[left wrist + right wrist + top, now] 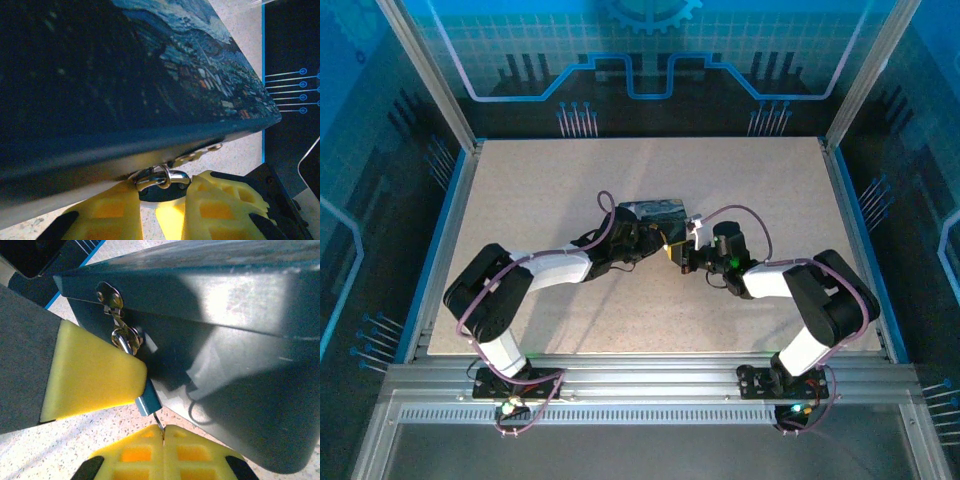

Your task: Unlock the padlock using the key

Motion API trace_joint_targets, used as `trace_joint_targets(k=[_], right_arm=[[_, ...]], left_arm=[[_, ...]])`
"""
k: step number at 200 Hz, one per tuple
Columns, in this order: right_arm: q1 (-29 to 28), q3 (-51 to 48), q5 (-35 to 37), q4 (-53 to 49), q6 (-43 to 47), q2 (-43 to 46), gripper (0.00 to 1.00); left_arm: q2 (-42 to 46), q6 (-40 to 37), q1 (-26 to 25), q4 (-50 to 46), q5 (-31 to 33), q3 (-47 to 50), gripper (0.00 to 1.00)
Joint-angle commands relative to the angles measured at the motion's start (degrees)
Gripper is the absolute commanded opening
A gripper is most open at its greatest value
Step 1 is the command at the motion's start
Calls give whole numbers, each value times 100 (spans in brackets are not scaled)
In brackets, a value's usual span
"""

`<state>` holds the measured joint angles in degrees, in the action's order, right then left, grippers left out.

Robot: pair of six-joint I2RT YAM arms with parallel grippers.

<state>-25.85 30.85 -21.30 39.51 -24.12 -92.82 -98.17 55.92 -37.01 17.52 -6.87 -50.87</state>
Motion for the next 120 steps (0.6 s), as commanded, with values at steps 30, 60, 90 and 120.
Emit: trace_joint_targets(k=[30,60,90,120], right_arm=[[-345,61,-126,1401,-684,-102,0],[-494,-121,177,1304,-1041,-167,0],[-588,-314,453,1064,-1298,-116,0],[-652,-421,632,569,-1682,-96,0]], left_arm=[[-368,94,-236,-24,-641,99,18],[-436,84,-222,41,-591,138,19],[-541,87,-196,110,-609,168,20],[-583,114,-137,222,-606,268,23]])
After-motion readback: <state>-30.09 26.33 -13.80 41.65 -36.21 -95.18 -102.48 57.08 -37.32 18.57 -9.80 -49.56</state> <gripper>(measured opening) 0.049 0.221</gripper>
